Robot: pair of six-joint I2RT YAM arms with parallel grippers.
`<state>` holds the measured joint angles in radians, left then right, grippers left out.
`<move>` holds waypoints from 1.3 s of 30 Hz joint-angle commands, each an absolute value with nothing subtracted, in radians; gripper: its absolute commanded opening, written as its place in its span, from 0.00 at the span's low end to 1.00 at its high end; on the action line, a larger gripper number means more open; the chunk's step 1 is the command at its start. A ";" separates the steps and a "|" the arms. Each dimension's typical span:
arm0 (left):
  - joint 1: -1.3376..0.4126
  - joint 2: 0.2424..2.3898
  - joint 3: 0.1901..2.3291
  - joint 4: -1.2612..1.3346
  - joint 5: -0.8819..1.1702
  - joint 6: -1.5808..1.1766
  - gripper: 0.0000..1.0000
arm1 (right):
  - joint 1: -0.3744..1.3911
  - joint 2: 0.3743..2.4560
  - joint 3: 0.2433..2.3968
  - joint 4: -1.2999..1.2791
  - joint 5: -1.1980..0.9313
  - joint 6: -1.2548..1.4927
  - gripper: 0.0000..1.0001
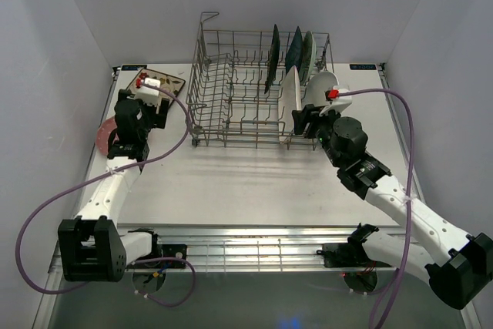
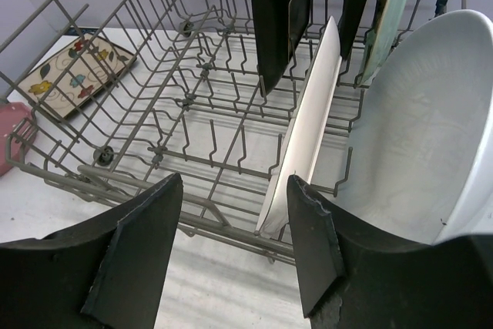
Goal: Load the plates into the dish rack
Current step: Pick up the plate at the center of the board.
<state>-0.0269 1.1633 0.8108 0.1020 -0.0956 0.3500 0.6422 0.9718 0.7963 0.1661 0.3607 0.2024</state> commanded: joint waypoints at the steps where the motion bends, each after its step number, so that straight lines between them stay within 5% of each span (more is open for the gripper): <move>1: 0.035 1.205 0.788 0.135 -0.084 0.362 0.98 | 0.646 0.934 0.781 0.198 0.345 0.207 0.63; 31: 0.092 1.647 0.884 0.089 -0.130 0.426 0.98 | 0.646 0.890 0.719 0.242 0.321 0.212 0.66; 39: 0.110 1.707 0.905 0.087 -0.132 0.462 0.91 | 0.646 0.847 0.704 0.233 0.322 0.209 0.66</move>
<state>0.0948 1.7046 0.8734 0.0803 -0.1280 0.4393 0.6422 0.8677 0.7109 0.1856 0.3256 0.2028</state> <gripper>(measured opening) 0.916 0.656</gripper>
